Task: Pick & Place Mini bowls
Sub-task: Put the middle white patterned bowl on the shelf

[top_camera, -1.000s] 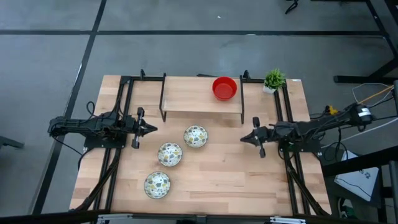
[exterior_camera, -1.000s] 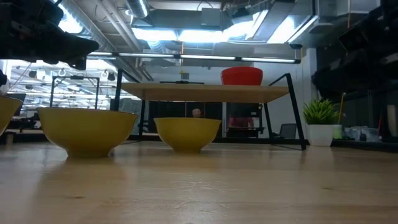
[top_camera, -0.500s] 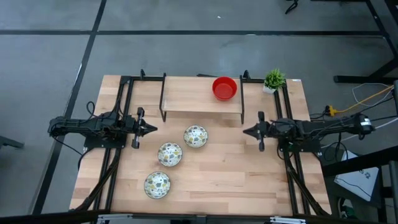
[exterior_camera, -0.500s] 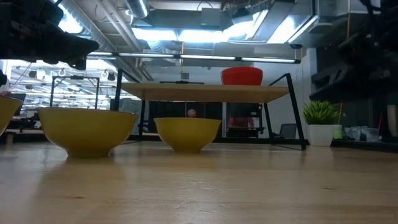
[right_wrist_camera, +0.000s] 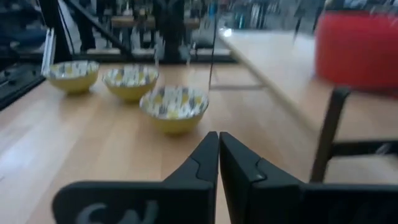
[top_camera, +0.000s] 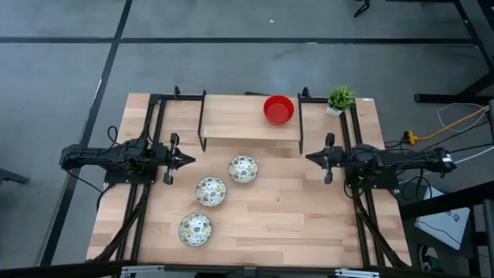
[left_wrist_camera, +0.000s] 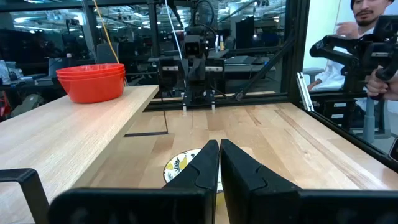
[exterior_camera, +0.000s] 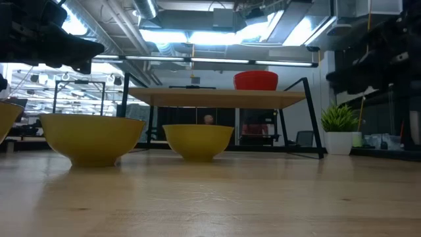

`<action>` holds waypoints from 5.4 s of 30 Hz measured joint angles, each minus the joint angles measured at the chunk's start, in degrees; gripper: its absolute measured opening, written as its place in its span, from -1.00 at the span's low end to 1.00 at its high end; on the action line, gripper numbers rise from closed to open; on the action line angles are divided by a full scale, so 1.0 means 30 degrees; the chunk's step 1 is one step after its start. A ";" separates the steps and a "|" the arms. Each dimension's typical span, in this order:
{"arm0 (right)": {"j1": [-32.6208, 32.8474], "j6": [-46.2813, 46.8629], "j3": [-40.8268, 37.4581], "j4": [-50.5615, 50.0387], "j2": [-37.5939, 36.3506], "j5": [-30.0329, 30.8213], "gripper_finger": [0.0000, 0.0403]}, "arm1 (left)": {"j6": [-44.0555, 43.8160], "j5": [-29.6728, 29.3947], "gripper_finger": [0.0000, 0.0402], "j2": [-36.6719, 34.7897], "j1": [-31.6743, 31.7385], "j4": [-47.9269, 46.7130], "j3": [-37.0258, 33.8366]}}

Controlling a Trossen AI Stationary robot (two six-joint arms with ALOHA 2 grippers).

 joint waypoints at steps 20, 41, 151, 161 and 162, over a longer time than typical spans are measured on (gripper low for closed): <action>-0.2513 -0.1281 0.0006 -0.0532 -0.2025 -0.3171 -0.91 | -0.2181 0.0003 -0.96 0.0000 -0.0002 0.0714 0.0000; -0.2506 -0.0905 0.0005 -0.0532 -0.2018 -0.3177 -0.91 | -0.4490 0.3462 -0.91 0.0572 -0.0083 0.3558 0.0381; -0.2411 -0.0889 0.0003 -0.0525 -0.2010 -0.3173 -0.91 | -1.2174 -0.1314 -0.55 3.2564 -0.7111 -1.4109 2.0822; -0.2411 -0.0889 0.0004 -0.0525 -0.2010 -0.3169 -0.91 | -1.2160 -0.1798 -0.90 3.2482 -0.7111 -1.4430 2.0849; -0.2411 -0.0889 0.0000 -0.0527 -0.2010 -0.3169 -0.91 | -1.2160 -0.1842 -0.92 3.2479 -0.7114 -1.4464 2.0852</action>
